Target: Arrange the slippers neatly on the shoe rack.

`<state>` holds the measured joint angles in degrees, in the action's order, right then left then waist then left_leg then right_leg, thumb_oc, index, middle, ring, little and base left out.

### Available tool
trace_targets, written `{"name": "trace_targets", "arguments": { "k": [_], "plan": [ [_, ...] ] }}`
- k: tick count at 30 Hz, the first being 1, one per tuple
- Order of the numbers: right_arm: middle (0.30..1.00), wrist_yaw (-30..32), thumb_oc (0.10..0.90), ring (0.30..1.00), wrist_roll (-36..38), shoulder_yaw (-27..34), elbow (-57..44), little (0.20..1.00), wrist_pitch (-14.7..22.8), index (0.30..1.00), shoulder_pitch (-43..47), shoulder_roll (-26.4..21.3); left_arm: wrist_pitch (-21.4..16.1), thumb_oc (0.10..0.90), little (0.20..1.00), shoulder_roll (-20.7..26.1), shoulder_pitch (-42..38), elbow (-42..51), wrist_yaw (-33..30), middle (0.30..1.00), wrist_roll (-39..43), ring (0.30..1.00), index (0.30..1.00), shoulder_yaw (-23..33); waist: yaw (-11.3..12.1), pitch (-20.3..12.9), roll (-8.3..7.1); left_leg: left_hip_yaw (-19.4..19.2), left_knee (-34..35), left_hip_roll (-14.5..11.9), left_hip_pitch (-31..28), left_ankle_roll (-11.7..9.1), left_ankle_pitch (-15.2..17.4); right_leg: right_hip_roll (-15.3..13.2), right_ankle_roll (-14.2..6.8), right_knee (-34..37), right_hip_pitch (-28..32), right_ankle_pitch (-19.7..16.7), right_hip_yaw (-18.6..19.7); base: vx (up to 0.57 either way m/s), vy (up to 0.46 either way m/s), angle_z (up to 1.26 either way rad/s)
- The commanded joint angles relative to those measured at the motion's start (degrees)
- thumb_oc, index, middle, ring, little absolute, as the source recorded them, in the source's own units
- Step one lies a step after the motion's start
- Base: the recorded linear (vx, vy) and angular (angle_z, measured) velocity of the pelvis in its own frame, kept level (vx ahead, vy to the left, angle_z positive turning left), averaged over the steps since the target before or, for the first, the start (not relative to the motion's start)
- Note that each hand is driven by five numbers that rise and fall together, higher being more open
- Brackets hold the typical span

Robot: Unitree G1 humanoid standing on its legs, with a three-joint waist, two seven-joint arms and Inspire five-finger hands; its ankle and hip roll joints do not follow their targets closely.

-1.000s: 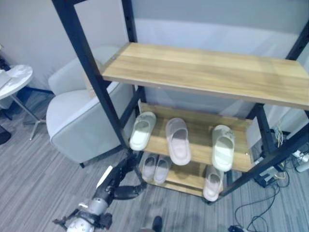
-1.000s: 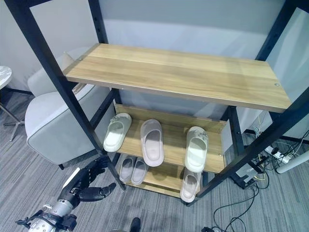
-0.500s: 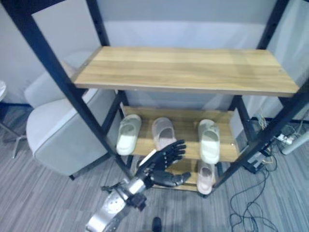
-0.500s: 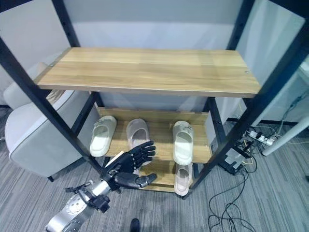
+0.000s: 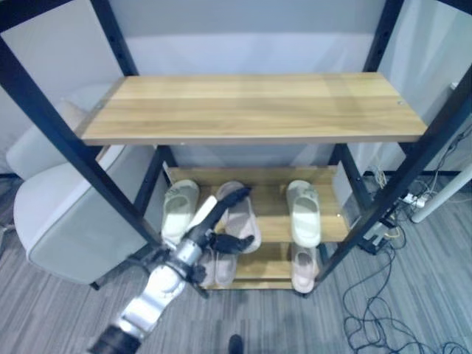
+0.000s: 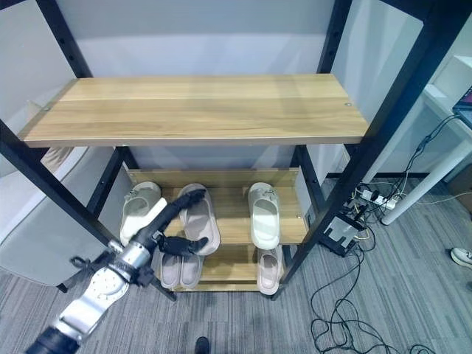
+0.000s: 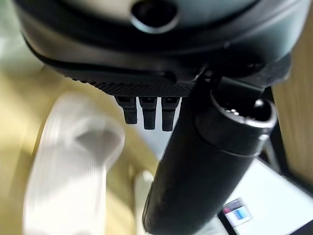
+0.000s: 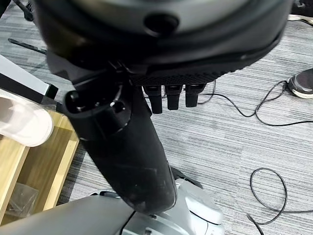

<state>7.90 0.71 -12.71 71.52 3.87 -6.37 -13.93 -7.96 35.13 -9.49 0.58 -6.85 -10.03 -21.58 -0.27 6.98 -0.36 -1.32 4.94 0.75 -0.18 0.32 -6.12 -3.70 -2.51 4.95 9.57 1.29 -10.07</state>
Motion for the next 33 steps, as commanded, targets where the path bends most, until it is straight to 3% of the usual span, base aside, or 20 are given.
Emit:
{"name": "trace_targets", "arguments": {
  "k": [1,5,8,13,21,31,33],
  "plan": [
    [0.900,0.17,0.800,0.900,1.47,-1.66,-1.63,0.900,0.98,0.900,0.03,-2.05,-5.73,0.800,0.900,-1.36,-8.64,0.96,-5.89,0.900,-8.95,0.900,0.900,3.14,-1.17,-2.48,0.85,-1.68,0.06,-4.21,-3.43,-3.12,7.24,-1.98,-5.15,0.05,-1.95,1.35,0.21,0.04,0.028,-0.19],
    [0.900,-0.48,0.800,0.900,1.10,-2.52,-2.24,0.900,0.80,0.900,0.12,-2.29,-4.12,0.800,0.900,-0.51,-13.72,-3.19,-7.45,0.900,-15.17,0.900,0.900,0.93,-2.02,-2.64,0.67,-2.16,0.06,-4.28,-3.38,-3.13,7.28,-2.06,-5.21,0.05,-2.23,1.11,0.66,0.03,0.019,-0.11],
    [0.900,-0.60,0.800,0.900,0.65,-3.13,-2.76,0.900,1.17,0.900,0.40,-2.28,-1.60,0.800,0.900,-0.19,-19.70,-9.41,-10.66,0.900,-24.38,0.900,0.900,-2.69,-3.09,-2.76,0.43,-2.92,0.06,-4.26,-3.19,-3.18,7.54,-1.98,-5.35,0.05,-2.75,0.92,1.36,0.05,0.016,-0.14],
    [0.900,0.12,0.800,0.900,0.06,-3.23,-1.52,0.900,1.20,0.900,1.66,-2.27,0.24,0.800,0.900,-0.61,-22.04,-13.64,-13.16,0.900,-30.09,0.900,0.900,-4.80,-3.28,-2.93,0.40,-3.55,0.06,-4.21,-2.80,-3.18,7.66,-2.04,-5.52,0.05,-3.49,0.65,1.74,0.03,0.023,-0.15],
    [0.900,1.48,0.800,0.900,-0.61,-3.02,-0.91,0.900,1.97,0.900,0.80,-3.54,7.18,0.800,0.900,0.38,-28.02,-24.42,-18.48,0.900,-40.48,0.900,0.900,-8.01,-4.56,-2.91,0.38,-4.65,0.06,-3.97,-1.87,-2.90,8.06,-2.08,-5.96,0.05,-5.26,0.03,3.04,0.01,0.024,-0.09],
    [0.900,1.75,0.800,0.900,-1.10,-4.07,-0.35,0.900,2.66,0.900,2.31,-4.68,10.20,0.800,0.900,0.17,-31.33,-33.64,-18.94,0.900,-43.38,0.900,0.900,-11.24,-4.89,-2.53,0.11,-5.03,0.06,-3.94,-1.42,-2.84,8.16,-2.11,-6.11,0.05,-6.01,-0.08,3.34,0.00,0.005,-0.03],
    [0.900,2.28,0.800,0.900,-1.25,-4.30,-0.54,0.900,3.04,0.900,2.57,-4.94,11.52,0.800,0.900,-0.60,-32.78,-39.44,-18.99,0.900,-44.43,0.900,0.900,-13.28,-5.38,-2.32,0.25,-5.36,0.06,-3.93,-1.33,-2.79,8.20,-2.13,-6.20,0.05,-6.22,-0.11,3.50,0.00,0.000,0.00]
  ]
}}
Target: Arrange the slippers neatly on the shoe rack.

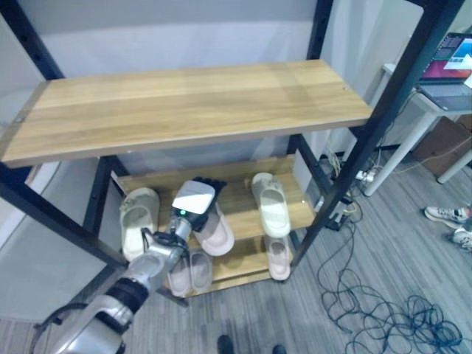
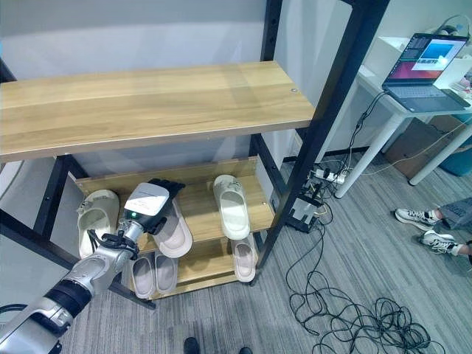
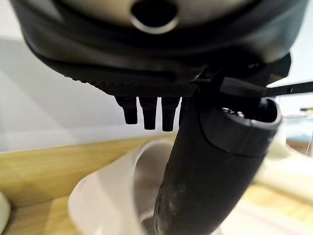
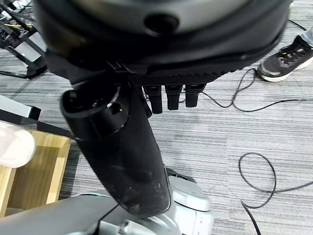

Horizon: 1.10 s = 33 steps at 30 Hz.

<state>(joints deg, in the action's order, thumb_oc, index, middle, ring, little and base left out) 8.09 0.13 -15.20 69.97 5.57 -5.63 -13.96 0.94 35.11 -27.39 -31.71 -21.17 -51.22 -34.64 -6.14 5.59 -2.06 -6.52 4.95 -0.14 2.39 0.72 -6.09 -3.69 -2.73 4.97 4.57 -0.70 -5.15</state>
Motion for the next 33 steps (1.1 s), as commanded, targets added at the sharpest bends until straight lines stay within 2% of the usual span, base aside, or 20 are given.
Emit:
{"name": "trace_targets", "arguments": {
  "k": [1,2,3,4,12,16,21,24,25,26,28,33],
  "plan": [
    [0.900,2.27,0.800,0.900,-0.74,-1.81,1.06,0.900,1.42,0.900,2.11,-4.99,2.82,0.800,0.900,-0.98,-15.03,-8.74,-4.67,0.900,-3.83,0.900,0.900,-0.94,0.38,-0.86,2.00,-0.25,0.05,-3.01,-3.87,-3.18,8.19,-2.15,-6.00,0.03,-1.28,1.84,-1.34,0.00,0.000,0.00],
    [0.900,2.28,0.800,0.900,-0.74,-1.78,1.08,0.900,1.43,0.900,2.12,-4.98,2.81,0.800,0.900,-1.08,-15.14,-8.93,-4.78,0.900,-3.83,0.900,0.900,-1.02,0.42,-0.85,2.00,-0.26,0.05,-3.00,-3.87,-3.18,8.20,-2.15,-6.01,0.03,-1.29,1.84,-1.34,0.00,0.000,0.00],
    [0.900,2.57,0.800,0.900,-0.72,-1.93,1.03,0.900,1.70,0.900,2.71,-5.18,3.21,0.571,0.556,-1.51,-15.53,-11.45,-3.97,0.556,-4.88,0.556,0.556,-2.36,0.17,-0.63,2.06,-0.52,0.05,-2.95,-3.80,-3.13,8.24,-2.19,-6.08,0.03,-1.49,1.67,-1.19,-0.01,0.015,-0.05],
    [0.900,2.62,0.800,0.900,-0.68,-2.01,1.10,0.900,1.80,0.900,2.94,-5.28,3.47,0.400,0.300,-1.98,-16.22,-13.43,-3.48,0.300,-4.23,0.300,0.300,-2.91,0.08,-0.56,2.10,-0.63,0.05,-2.93,-3.77,-3.11,8.21,-2.19,-6.12,0.03,-1.66,1.59,-1.05,-0.02,0.030,-0.09],
    [0.900,2.19,0.800,0.900,-0.14,-1.83,1.75,0.900,1.80,0.900,3.11,-5.37,3.42,0.400,0.300,-1.84,-15.87,-14.46,-4.21,0.300,-0.85,0.300,0.300,-0.79,0.17,-0.12,2.03,-0.96,0.05,-2.70,-3.87,-2.90,8.32,-2.34,-6.17,0.03,-1.84,1.32,-0.87,-0.01,0.012,-0.06],
    [0.900,1.95,0.800,0.900,0.40,-1.37,2.20,0.900,1.71,0.900,2.40,-5.14,1.42,0.400,0.300,-0.19,-14.11,-7.20,-4.67,0.300,-1.79,0.300,0.300,-0.58,0.48,-0.18,2.04,-0.80,0.05,-2.59,-4.31,-2.85,8.51,-2.45,-6.18,0.03,-1.33,1.47,-1.13,0.00,0.000,0.00],
    [0.900,1.96,0.800,0.900,0.62,-0.92,2.30,0.900,1.76,0.900,1.64,-5.10,-1.15,0.400,0.300,0.74,-11.80,-2.71,-5.35,0.300,-2.28,0.300,0.300,-0.86,0.58,-0.40,1.97,-0.80,0.05,-2.48,-4.75,-2.83,8.71,-2.55,-6.20,0.03,-0.84,1.56,-1.32,-0.01,0.002,0.02],
    [0.900,2.03,0.800,0.900,1.05,-0.68,2.25,0.900,1.73,0.900,1.48,-5.08,-4.90,0.400,0.300,1.40,-10.65,4.18,-5.47,0.300,1.25,0.300,0.300,0.11,0.82,-0.44,1.90,-0.67,0.05,-2.40,-4.75,-2.82,8.64,-2.60,-6.21,0.03,-0.72,1.48,-1.51,-0.01,0.002,0.02],
    [0.900,2.16,0.800,0.900,1.15,-1.03,1.93,0.900,2.20,0.900,2.02,-5.03,-8.15,0.400,0.300,2.07,-8.70,8.36,-4.18,0.300,3.25,0.300,0.300,0.43,1.33,-0.61,1.88,-0.41,0.05,-2.35,-4.77,-2.80,8.61,-2.61,-6.15,0.03,-0.59,1.54,-1.64,0.00,0.000,0.00],
    [0.900,2.07,0.800,0.900,1.86,-0.92,1.14,0.900,1.85,0.900,2.09,-4.34,-11.82,0.400,0.300,1.15,-5.75,13.59,-3.07,0.300,8.88,0.300,0.300,0.40,1.93,-1.28,1.72,-0.07,0.05,-2.17,-4.93,-2.70,8.73,-2.72,-6.13,0.03,-0.28,1.59,-1.96,0.00,-0.009,0.12],
    [0.900,2.55,0.800,0.900,2.14,0.08,0.94,0.900,1.54,0.900,2.25,-3.46,-15.55,0.400,0.300,0.62,-2.08,21.56,-2.36,0.300,14.53,0.300,0.300,1.99,2.40,-1.87,1.67,0.18,0.05,-2.08,-5.43,-2.60,8.77,-2.87,-6.16,0.01,0.28,1.54,-2.29,-0.02,-0.012,0.13],
    [0.900,2.98,0.800,0.900,3.32,1.46,0.63,0.900,1.43,0.900,1.85,-2.65,-18.05,0.400,0.300,0.09,4.56,29.75,-1.17,0.300,18.49,0.300,0.300,4.54,3.13,-2.24,1.87,0.55,0.05,-1.88,-6.03,-2.34,8.87,-3.02,-6.10,-0.14,0.95,1.70,-2.54,0.00,0.000,0.00]
  ]
}}
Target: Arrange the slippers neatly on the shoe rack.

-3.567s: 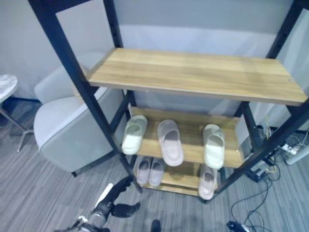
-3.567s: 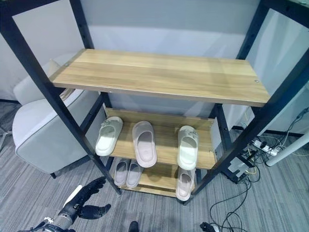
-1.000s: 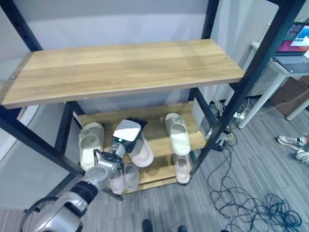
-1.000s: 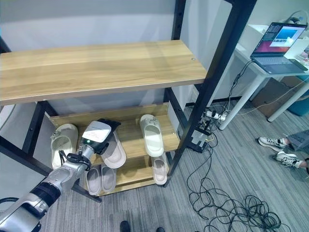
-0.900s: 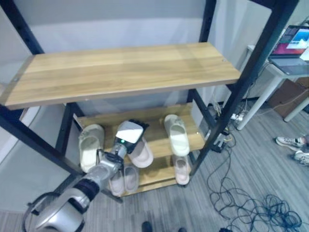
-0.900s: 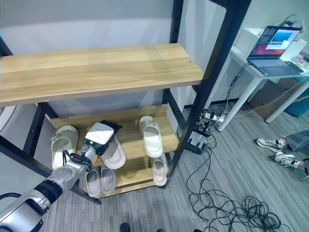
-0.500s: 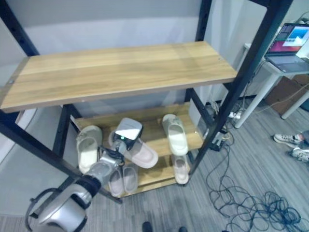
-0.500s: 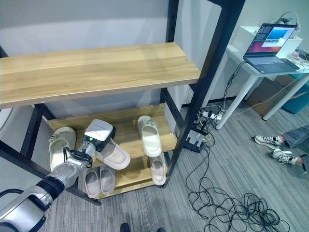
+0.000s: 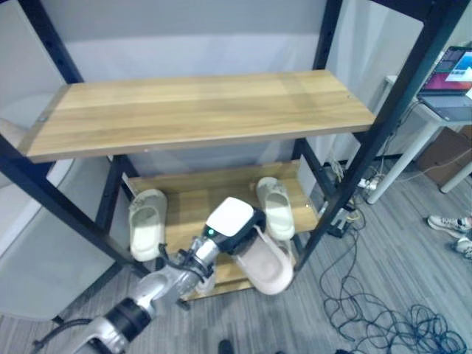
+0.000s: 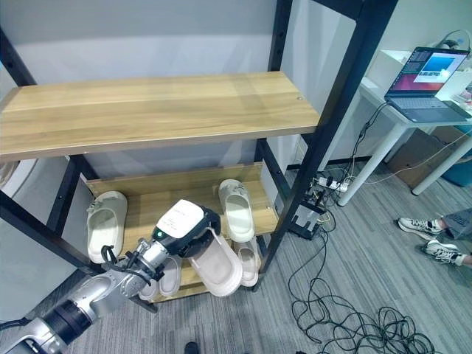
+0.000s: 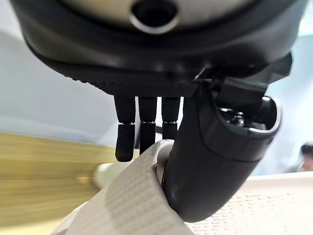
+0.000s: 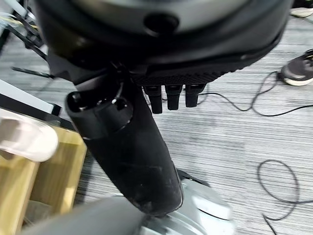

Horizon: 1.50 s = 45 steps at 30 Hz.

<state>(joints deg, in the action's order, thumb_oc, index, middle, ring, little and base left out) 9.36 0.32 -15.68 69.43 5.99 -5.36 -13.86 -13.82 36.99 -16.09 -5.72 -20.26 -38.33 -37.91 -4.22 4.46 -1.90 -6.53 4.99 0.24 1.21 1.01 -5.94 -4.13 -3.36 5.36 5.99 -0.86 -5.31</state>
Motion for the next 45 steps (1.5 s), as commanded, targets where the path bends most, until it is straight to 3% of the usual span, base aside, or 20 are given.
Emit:
{"name": "trace_targets", "arguments": {
  "k": [1,3,10,20,23,25,27,28,29,31,34,35,36,37,42,43,45],
  "plan": [
    [0.900,1.87,0.800,0.900,3.35,2.24,1.21,0.900,1.04,0.900,1.45,-2.45,-3.59,0.400,0.300,-2.24,-5.06,4.59,-1.88,0.300,6.44,0.300,0.300,8.39,1.41,-1.23,1.78,0.59,0.01,-2.20,-5.07,-2.54,8.80,-2.61,-5.44,-0.56,-0.26,2.00,-2.37,-0.05,-0.022,0.01],
    [0.900,1.83,0.800,0.900,4.78,3.16,1.52,0.900,0.84,0.900,0.86,-1.67,-5.47,0.400,0.300,-2.83,1.76,8.30,-0.18,0.300,11.37,0.300,0.300,10.83,2.11,-1.51,2.30,0.83,0.01,-1.85,-5.98,-2.30,8.95,-2.87,-5.24,-0.60,0.56,2.25,-2.46,-0.01,-0.013,-0.02],
    [0.900,1.53,0.800,0.900,5.59,3.70,3.36,0.900,0.50,0.900,-0.15,-0.62,-7.98,0.400,0.300,-3.21,8.88,11.37,6.29,0.300,22.67,0.300,0.300,10.66,2.96,-1.56,2.63,0.98,0.01,-1.81,-6.62,-2.25,8.74,-2.96,-5.04,-0.42,1.50,2.63,-3.04,-0.01,-0.014,0.04],
    [0.900,1.45,0.800,0.900,5.88,2.57,2.43,0.900,0.43,0.900,1.21,-0.56,-7.25,0.400,0.300,-2.79,8.12,7.37,10.33,0.300,22.38,0.300,0.300,5.55,3.12,-0.61,2.33,1.54,0.01,-2.44,-7.12,-2.94,8.08,-2.57,-4.50,-0.68,2.75,3.34,-4.90,0.02,-0.022,0.17],
    [0.900,1.20,0.800,0.900,3.87,-0.01,0.56,0.900,0.65,0.900,1.66,-0.95,-6.71,0.400,0.300,-2.83,7.61,4.25,10.26,0.300,20.81,0.300,0.300,3.26,3.44,1.86,1.63,2.20,-2.51,-3.59,-6.49,-2.54,8.33,-2.22,-3.98,-4.91,1.14,4.92,-3.57,0.04,-0.054,-0.01],
    [0.900,1.31,0.800,0.900,3.71,-0.75,-0.12,0.900,0.65,0.900,2.58,-1.07,-6.33,0.400,0.300,-2.79,7.10,3.72,9.90,0.300,21.24,0.300,0.300,3.22,3.68,3.62,1.36,2.27,-6.48,-3.95,-3.88,-2.30,9.53,-2.31,-3.57,-8.24,-1.29,6.07,-2.94,-0.10,-0.049,-0.06],
    [0.900,1.97,0.800,0.900,2.76,-3.30,-1.95,0.900,0.74,0.900,4.97,-1.58,-5.81,0.400,0.300,-2.69,5.81,2.75,8.54,0.300,22.95,0.300,0.300,3.02,3.94,8.38,0.99,2.78,-11.04,-4.37,0.79,-2.01,10.05,-2.06,-3.20,-13.93,-6.76,6.86,-2.33,-0.32,-0.055,-0.05],
    [0.900,2.53,0.800,0.900,1.30,-5.55,-2.92,0.900,0.90,0.900,7.00,-2.51,-5.98,0.400,0.300,-2.21,2.95,1.36,7.20,0.300,21.48,0.300,0.300,1.23,4.20,10.91,0.70,3.79,-16.60,-4.36,7.36,-1.94,10.71,-2.31,-2.75,-19.88,-13.07,7.63,-2.41,-0.33,-0.038,-0.02],
    [0.900,2.55,0.800,0.900,1.28,-5.46,-2.90,0.900,0.88,0.900,7.18,-2.49,-6.08,0.400,0.300,-2.32,2.65,1.06,7.00,0.300,21.36,0.300,0.300,1.10,4.18,10.71,0.69,3.88,-17.24,-4.35,8.17,-1.94,10.92,-2.37,-2.74,-20.48,-13.82,7.85,-2.43,-0.32,-0.038,-0.01],
    [0.900,4.69,0.800,0.900,1.14,-6.41,-4.76,0.900,1.78,0.900,9.39,-3.73,-6.26,0.400,0.300,-2.60,-0.45,0.33,3.60,0.300,19.32,0.300,0.300,-0.76,3.96,12.91,0.70,5.51,-22.93,-4.39,16.48,-1.46,11.45,-2.76,-2.49,-25.88,-21.17,9.12,-2.50,-0.20,-0.023,-0.01],
    [0.900,6.04,0.800,0.900,1.35,-6.89,-6.75,0.900,2.72,0.900,10.12,-4.12,-6.49,0.400,0.300,-3.66,-2.39,0.03,1.15,0.300,17.86,0.300,0.300,-1.90,3.47,13.68,0.77,5.90,-26.62,-4.36,20.95,-1.06,12.44,-3.07,-2.14,-29.25,-25.43,10.14,-2.13,-0.10,0.012,-0.01],
    [0.900,7.64,0.800,0.900,1.27,-7.33,-9.33,0.900,3.52,0.900,10.99,-4.64,-6.42,0.400,0.300,-5.21,-4.41,-0.76,-1.35,0.300,16.97,0.300,0.300,-3.18,3.27,14.37,1.04,5.89,-31.22,-4.35,24.94,-0.53,14.40,-3.26,-1.82,-33.45,-29.72,11.62,-1.47,-0.11,0.033,-0.03],
    [0.900,7.65,0.800,0.900,1.26,-7.25,-9.36,0.900,3.49,0.900,10.99,-4.68,-6.49,0.400,0.300,-5.36,-4.55,-0.97,-1.49,0.300,16.89,0.300,0.300,-3.30,3.36,14.08,1.11,5.88,-31.72,-4.38,25.56,-0.52,14.64,-3.26,-1.82,-33.88,-30.33,11.81,-1.40,-0.21,0.108,-0.12],
    [0.900,11.18,0.800,0.900,2.00,-7.86,-13.84,0.900,5.72,0.900,13.57,-5.28,-6.03,0.400,0.300,-6.02,-9.00,-1.29,-6.51,0.300,12.87,0.300,0.300,-6.18,2.78,15.55,1.73,5.32,-39.45,-5.00,32.03,0.56,17.34,-3.34,-0.93,-40.48,-37.76,13.62,0.53,-0.17,0.107,-0.11],
    [0.900,15.33,0.800,0.900,1.41,-9.20,-20.13,0.900,8.04,0.900,16.21,-6.69,-3.23,0.400,0.300,-6.67,-14.83,-3.80,-14.81,0.300,5.86,0.300,0.300,-9.14,2.69,16.50,2.46,5.34,-51.92,-5.74,42.69,2.30,22.08,-2.89,0.13,-50.28,-48.82,16.91,2.68,-0.10,0.062,-0.26],
    [0.900,16.81,0.800,0.900,0.21,-10.10,-22.69,0.900,8.63,0.900,17.33,-7.79,-1.98,0.400,0.300,-6.45,-17.21,-3.89,-18.33,0.300,3.35,0.300,0.300,-9.29,2.57,16.62,2.83,5.94,-57.86,-5.92,47.09,2.75,25.52,-2.29,-0.22,-55.04,-53.27,19.44,3.51,-0.03,0.070,-0.21],
    [0.900,18.00,0.800,0.900,-1.10,-10.97,-24.33,0.900,8.99,0.900,18.17,-8.51,0.14,0.400,0.300,-5.84,-20.50,-3.82,-22.03,0.300,0.81,0.300,0.300,-9.04,2.60,16.75,3.34,6.49,-62.77,-6.27,52.02,3.52,27.38,-2.07,0.09,-59.69,-58.15,21.14,3.71,-0.02,0.049,-0.25]
  ]
}}
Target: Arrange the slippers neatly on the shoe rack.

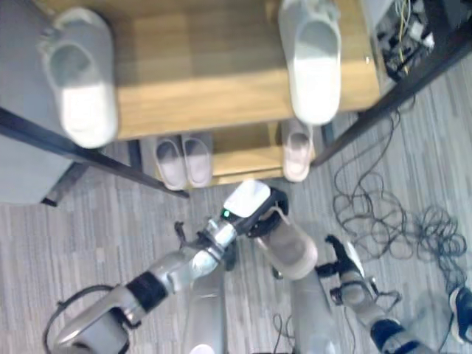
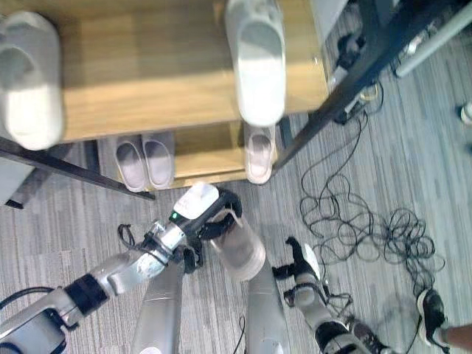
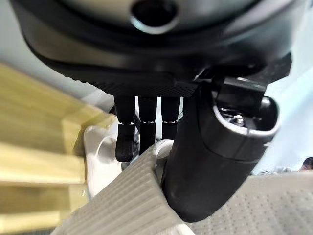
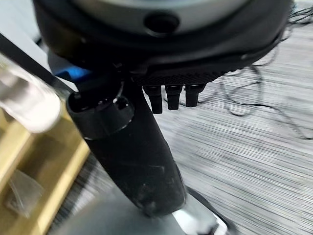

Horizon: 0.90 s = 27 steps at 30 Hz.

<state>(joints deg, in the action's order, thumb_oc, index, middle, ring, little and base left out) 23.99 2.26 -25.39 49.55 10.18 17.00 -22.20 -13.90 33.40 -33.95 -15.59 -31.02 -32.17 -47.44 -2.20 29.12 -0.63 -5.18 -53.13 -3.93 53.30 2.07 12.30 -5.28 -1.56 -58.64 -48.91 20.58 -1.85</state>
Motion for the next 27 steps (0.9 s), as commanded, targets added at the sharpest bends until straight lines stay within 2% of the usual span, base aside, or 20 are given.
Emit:
{"name": "trace_targets", "arguments": {
  "k": [1,2,5,7,11,13,14,17,21,23,25,27],
  "plan": [
    [0.900,3.41,0.800,0.900,-3.07,-1.23,-4.48,0.900,4.77,0.900,-4.06,-0.18,0.29,0.400,0.300,-2.27,-2.79,5.96,-11.44,0.300,-5.44,0.300,0.300,0.45,0.60,-8.08,2.14,5.21,-5.23,-2.12,0.59,2.48,9.40,-0.92,-1.71,3.77,-3.88,-0.05,0.26,-0.04,0.039,-0.18],
    [0.900,4.31,0.800,0.900,-4.16,-1.92,-5.46,0.900,4.90,0.900,-3.19,-0.85,2.19,0.400,0.300,-1.70,-5.53,6.32,-13.92,0.300,-7.56,0.300,0.300,0.47,0.55,-7.89,2.58,5.87,-9.51,-2.51,4.54,3.15,11.17,-0.97,-1.33,0.12,-7.67,1.31,0.76,-0.04,0.022,-0.14],
    [0.900,4.91,0.800,0.900,-5.13,-2.86,-5.49,0.900,4.79,0.900,-1.36,-1.22,3.86,0.400,0.300,-0.93,-9.69,6.23,-15.81,0.300,-9.29,0.300,0.300,-0.13,0.46,-7.74,3.09,6.63,-14.32,-2.79,8.90,3.49,13.03,-1.04,-0.87,-4.57,-11.98,3.05,1.02,-0.02,0.008,-0.02],
    [0.900,4.69,0.800,0.900,-5.82,-4.05,-4.74,0.900,4.32,0.900,0.99,-2.01,6.05,0.400,0.300,0.90,-15.13,5.71,-17.24,0.300,-11.05,0.300,0.300,-0.41,0.50,-7.19,3.72,7.20,-20.19,-3.26,13.59,3.95,15.20,-1.38,-0.45,-9.77,-16.52,4.49,1.41,-0.03,0.011,0.02],
    [0.900,3.60,0.800,0.900,-6.84,-5.93,-2.79,0.900,3.86,0.900,2.80,-2.95,7.80,0.400,0.300,3.16,-20.98,3.87,-18.59,0.300,-12.44,0.300,0.300,-1.71,0.72,-6.94,3.99,7.95,-27.05,-3.29,19.00,4.22,17.52,-0.95,-0.03,-16.40,-21.97,6.42,1.63,0.00,-0.002,0.01],
    [0.900,2.20,0.800,0.900,-11.16,-8.56,-0.24,0.900,3.31,0.900,1.62,-5.01,8.95,0.400,0.300,6.28,-25.59,2.51,-19.34,0.300,-13.46,0.300,0.300,-3.06,0.33,-6.44,3.99,8.28,-33.11,-3.18,23.07,4.57,19.52,-0.74,0.78,-22.43,-26.15,8.10,2.05,0.03,-0.037,0.01],
    [0.900,2.22,0.800,0.900,-11.22,-8.44,-0.17,0.900,3.38,0.900,1.72,-4.92,8.95,0.400,0.300,6.26,-25.87,2.34,-19.43,0.300,-13.41,0.300,0.300,-3.25,0.40,-6.58,3.93,8.34,-33.72,-3.15,23.68,4.56,19.82,-0.78,0.77,-23.07,-26.77,8.43,2.10,0.07,-0.028,0.04],
    [0.900,2.60,0.800,0.900,-8.29,-6.50,1.02,0.900,4.47,0.900,0.31,-5.17,11.44,0.400,0.300,10.47,-33.14,-0.46,-20.97,0.300,-13.98,0.300,0.300,-6.54,-0.67,-5.90,4.25,8.78,-42.59,-3.08,29.68,4.65,22.45,-0.17,1.51,-32.03,-32.62,10.45,2.83,0.07,0.001,0.04],
    [0.900,4.32,0.800,0.900,-6.28,-4.89,0.80,0.900,5.67,0.900,0.14,-4.49,13.06,0.400,0.300,12.87,-39.82,-3.63,-21.14,0.300,-14.28,0.300,0.300,-9.86,-1.28,-5.28,4.48,9.34,-49.51,-2.86,34.12,4.23,24.60,-0.13,2.02,-39.98,-36.99,12.89,3.21,0.06,0.000,-0.06],
    [0.900,5.10,0.800,0.900,-3.30,-2.96,-0.24,0.900,7.00,0.900,0.77,-4.65,13.78,0.400,0.300,13.07,-45.26,-7.42,-21.57,0.300,-14.35,0.300,0.300,-13.48,-1.89,-4.53,4.20,10.13,-53.83,-2.74,36.57,4.08,26.20,0.02,2.16,-44.75,-39.78,13.95,4.17,0.08,0.007,0.06],
    [0.900,6.00,0.800,0.900,0.45,-1.32,-1.70,0.900,9.06,0.900,1.23,-4.19,14.47,0.400,0.300,15.09,-49.33,-9.44,-22.26,0.300,-14.69,0.300,0.300,-16.55,-2.53,-2.31,3.64,10.60,-57.20,-2.65,36.65,3.63,27.45,0.32,2.35,-49.07,-40.46,14.81,5.52,0.08,0.016,0.02],
    [0.900,5.14,0.800,0.900,7.69,1.19,-6.73,0.900,11.76,0.900,2.36,-4.13,15.33,0.400,0.300,17.09,-53.18,-10.15,-22.54,0.300,-14.76,0.300,0.300,-19.14,-2.94,-0.91,2.82,10.90,-59.51,-2.88,36.65,3.13,28.34,0.35,2.47,-52.16,-41.02,15.27,6.62,0.06,0.018,-0.06]
  ]
}}
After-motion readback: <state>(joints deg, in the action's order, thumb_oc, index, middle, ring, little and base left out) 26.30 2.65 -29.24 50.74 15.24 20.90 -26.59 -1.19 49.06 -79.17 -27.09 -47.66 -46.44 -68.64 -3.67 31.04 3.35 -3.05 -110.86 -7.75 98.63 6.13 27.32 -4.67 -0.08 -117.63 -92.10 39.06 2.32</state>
